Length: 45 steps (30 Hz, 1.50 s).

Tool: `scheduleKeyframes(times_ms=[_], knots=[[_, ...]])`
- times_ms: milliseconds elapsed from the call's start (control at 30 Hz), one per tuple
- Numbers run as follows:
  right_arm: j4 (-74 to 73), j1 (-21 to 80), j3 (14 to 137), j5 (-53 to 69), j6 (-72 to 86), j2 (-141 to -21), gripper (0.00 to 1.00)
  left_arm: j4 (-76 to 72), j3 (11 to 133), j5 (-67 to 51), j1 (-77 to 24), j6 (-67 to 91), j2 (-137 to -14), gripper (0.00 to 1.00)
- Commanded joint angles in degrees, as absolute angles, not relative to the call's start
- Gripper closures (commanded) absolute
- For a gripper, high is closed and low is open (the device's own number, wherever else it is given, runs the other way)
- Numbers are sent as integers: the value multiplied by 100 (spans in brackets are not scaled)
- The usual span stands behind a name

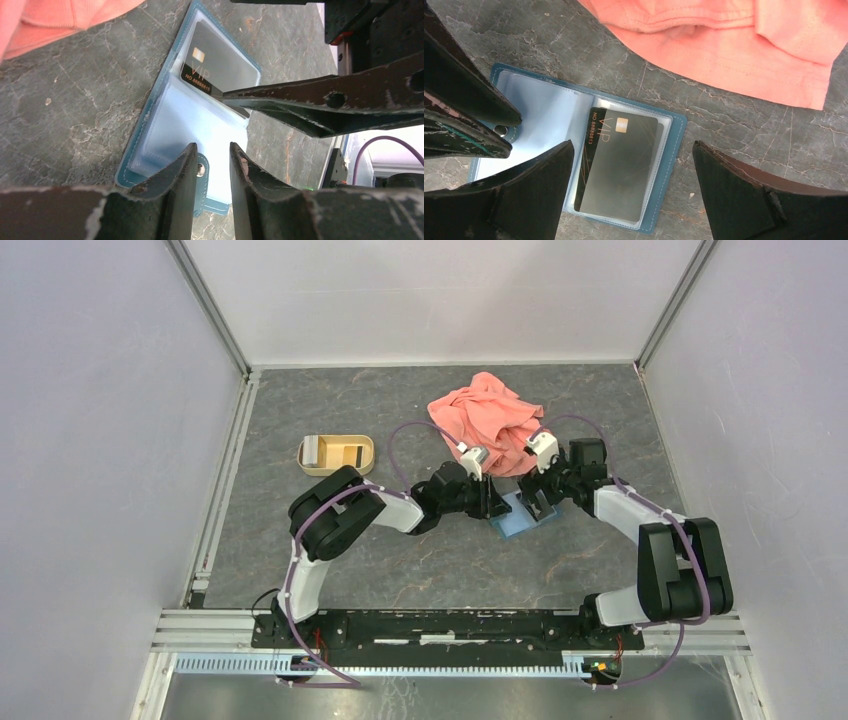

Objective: Put the credit cards into the card holder
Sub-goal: Insert the credit card into the card holder.

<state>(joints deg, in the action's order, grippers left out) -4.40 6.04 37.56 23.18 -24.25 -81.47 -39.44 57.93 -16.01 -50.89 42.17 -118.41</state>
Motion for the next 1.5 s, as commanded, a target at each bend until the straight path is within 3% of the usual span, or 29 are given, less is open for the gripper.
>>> scheduleKeyframes(times_ms=[0,267,633,1100,1200,1367,1467], knots=[[-368,577,3923,2378,-2408,-8215,5,-3823,5897,-1442,-5124,4206,-11991,65],[-421,719,3977,2315,-2417,-8583,6,-3697,5576,-1240,-5124,4258,-11965,69],[-44,815,3867,1187,-1917,-8574,8,-3786,5244,-1275,-5124,4315,-11887,71],[132,809,3841,1062,-1681,-8496,20,-3743,5173,-1307,-5122,4256,-11867,72],[33,815,3873,1277,-1617,-8449,18,-3692,5180,-1308,-5115,4201,-11838,72],[-189,641,3832,2298,-1639,-8232,2,-3164,5392,-1370,-5070,3825,-11716,71],[-316,380,3789,2890,-1582,-8192,2,-2860,5456,-1460,-4986,3590,-11635,71]])
